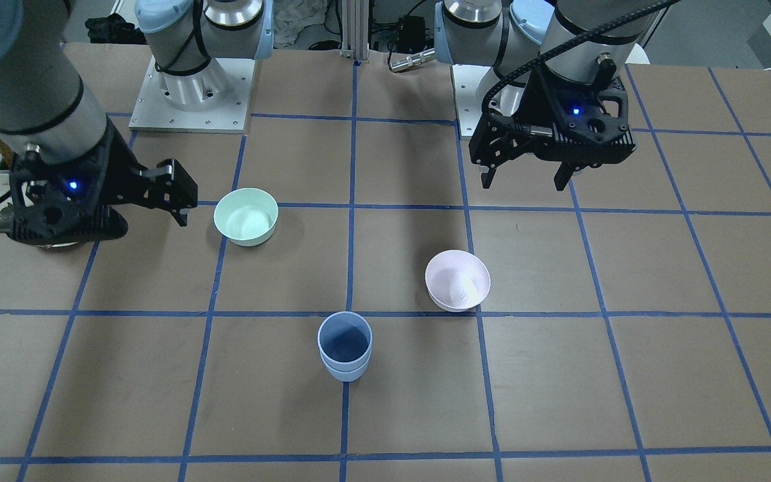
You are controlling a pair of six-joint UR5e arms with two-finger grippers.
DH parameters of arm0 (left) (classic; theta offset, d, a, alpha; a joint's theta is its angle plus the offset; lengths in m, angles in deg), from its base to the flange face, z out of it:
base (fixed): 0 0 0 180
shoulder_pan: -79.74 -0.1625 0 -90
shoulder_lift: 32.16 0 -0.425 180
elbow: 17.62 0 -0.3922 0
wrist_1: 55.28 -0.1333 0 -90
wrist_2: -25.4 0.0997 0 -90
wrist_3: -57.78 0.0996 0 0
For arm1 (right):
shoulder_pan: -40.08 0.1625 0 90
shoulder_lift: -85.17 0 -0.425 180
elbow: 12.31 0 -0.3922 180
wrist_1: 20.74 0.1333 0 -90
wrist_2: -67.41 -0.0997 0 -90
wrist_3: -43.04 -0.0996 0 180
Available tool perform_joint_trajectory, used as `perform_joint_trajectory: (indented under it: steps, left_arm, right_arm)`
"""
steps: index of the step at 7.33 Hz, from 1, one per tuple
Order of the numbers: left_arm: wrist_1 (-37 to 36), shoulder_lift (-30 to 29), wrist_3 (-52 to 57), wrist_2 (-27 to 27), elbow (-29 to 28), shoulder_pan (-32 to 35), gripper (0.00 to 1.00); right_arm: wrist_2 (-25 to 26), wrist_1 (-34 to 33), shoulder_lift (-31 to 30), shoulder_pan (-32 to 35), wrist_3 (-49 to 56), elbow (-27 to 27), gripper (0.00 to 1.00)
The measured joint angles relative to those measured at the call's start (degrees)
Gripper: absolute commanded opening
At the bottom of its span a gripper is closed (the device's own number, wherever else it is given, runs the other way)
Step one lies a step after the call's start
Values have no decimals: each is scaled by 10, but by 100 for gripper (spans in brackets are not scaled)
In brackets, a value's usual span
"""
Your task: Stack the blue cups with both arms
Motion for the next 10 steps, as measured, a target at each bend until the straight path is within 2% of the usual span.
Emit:
perform_joint_trajectory:
  steps: [2,3,6,8,10]
  left_arm:
    - [0,1,0,-1,0,0,100]
    - [0,1,0,-1,0,0,100]
    - [0,0,0,-2,0,0,100]
    - [-1,-1,0,-2,0,-1,100]
    - [-1,-1,-2,-1,0,-1,100]
  right_arm:
    - [-2,-76,-58,-5,8,-77,100]
    - [-1,-102,-65,-4,8,-86,100]
    - [-6,-115,-55,3,-35,-59,100]
    - [-3,-113,-48,22,-93,-55,100]
    - [0,-112,-45,25,-102,-57,100]
